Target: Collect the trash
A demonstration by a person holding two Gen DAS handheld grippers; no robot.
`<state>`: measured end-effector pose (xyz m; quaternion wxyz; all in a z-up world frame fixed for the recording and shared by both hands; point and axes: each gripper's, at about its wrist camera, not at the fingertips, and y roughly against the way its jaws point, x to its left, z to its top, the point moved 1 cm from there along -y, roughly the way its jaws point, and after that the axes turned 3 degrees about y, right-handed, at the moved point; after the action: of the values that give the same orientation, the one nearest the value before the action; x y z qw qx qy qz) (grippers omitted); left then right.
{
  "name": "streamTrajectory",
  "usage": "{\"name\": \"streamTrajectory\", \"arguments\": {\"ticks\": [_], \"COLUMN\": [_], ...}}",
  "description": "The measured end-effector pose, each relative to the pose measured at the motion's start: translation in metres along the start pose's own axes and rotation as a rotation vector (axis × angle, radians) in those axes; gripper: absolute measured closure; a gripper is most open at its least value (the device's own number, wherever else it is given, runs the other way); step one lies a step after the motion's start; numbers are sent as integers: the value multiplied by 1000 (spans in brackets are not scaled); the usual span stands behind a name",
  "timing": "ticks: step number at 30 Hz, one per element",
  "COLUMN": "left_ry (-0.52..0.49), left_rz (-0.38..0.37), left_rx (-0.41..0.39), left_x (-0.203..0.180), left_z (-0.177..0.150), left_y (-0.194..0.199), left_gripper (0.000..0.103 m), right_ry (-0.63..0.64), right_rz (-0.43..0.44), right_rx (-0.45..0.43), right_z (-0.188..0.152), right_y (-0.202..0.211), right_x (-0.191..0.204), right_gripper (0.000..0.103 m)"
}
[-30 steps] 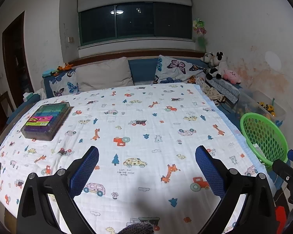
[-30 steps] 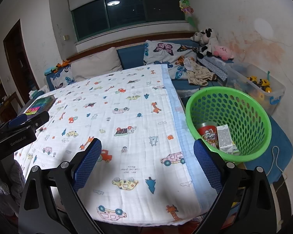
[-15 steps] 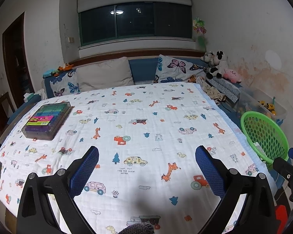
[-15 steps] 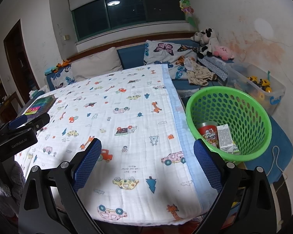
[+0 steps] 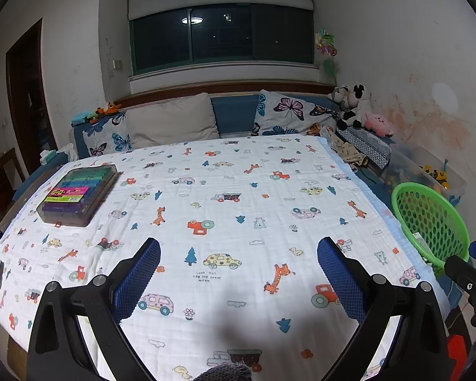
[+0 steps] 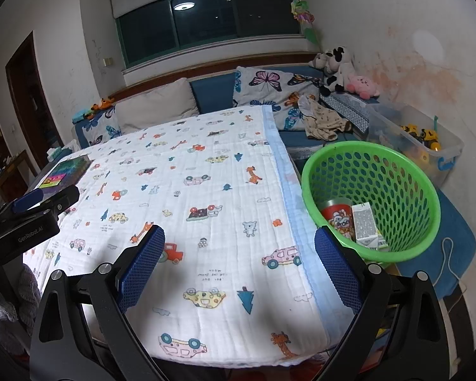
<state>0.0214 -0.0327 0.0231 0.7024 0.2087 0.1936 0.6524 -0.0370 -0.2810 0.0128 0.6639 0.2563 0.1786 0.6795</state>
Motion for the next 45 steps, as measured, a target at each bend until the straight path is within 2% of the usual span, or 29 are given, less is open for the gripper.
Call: {"name": "streamTrajectory", "arguments": {"ticks": [45], "left_ry": [6], "left_rz": [5], "left_rx": [0], "left_x": [-1], "left_z": [-2], "left_y": [4], "left_gripper": [7], "right_ry": [-3], "right_rz": [5], "right_rx": [-5], "right_z": [0], "right_y": [2], "right_x": [1], "right_gripper": [8]}}
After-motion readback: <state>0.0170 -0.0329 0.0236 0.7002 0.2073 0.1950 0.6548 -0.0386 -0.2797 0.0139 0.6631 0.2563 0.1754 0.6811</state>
